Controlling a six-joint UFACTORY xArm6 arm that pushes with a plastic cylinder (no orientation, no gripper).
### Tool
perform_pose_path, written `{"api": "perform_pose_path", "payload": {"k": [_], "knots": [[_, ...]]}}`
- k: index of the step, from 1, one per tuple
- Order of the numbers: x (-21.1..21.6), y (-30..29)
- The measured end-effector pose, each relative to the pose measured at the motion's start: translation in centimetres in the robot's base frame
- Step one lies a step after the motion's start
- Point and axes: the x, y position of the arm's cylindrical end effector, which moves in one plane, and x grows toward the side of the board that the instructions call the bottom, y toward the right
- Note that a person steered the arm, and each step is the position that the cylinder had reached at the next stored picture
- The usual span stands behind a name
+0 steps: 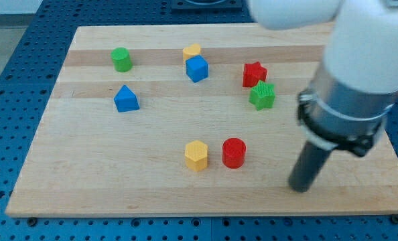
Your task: Move the red circle diagonal to the red star
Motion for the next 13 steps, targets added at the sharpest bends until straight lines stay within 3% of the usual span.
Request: {"api": "perform_pose_path", "payload": {"k": [2, 4, 9, 11, 13], "knots": [[0.1, -8.8], [-4.8, -10.6], [-5.7, 3.0], [-8.3, 5.5], [-14.0, 6.8]]}}
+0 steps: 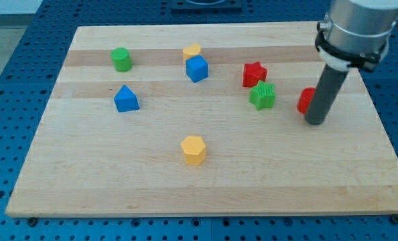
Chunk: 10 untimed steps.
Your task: Move the red circle diagonal to the red star
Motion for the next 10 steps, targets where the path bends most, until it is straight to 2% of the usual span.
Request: {"api": "perform_pose_path", "payload": {"k": [5, 7, 10], "knots": [[-15.4, -2.4], [-15.1, -2.4], [-15.8, 0.9]]}}
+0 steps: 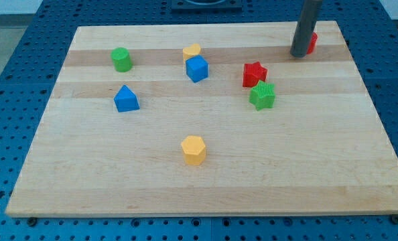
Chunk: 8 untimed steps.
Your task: Move the red circle diagonal to the red star
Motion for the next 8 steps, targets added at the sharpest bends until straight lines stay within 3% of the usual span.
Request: {"api": "perform_pose_path", "payload": {"k": [4, 7, 8], "knots": [[-0.6, 2.8], [-5.1, 3.4], [-3.3, 3.4]]}}
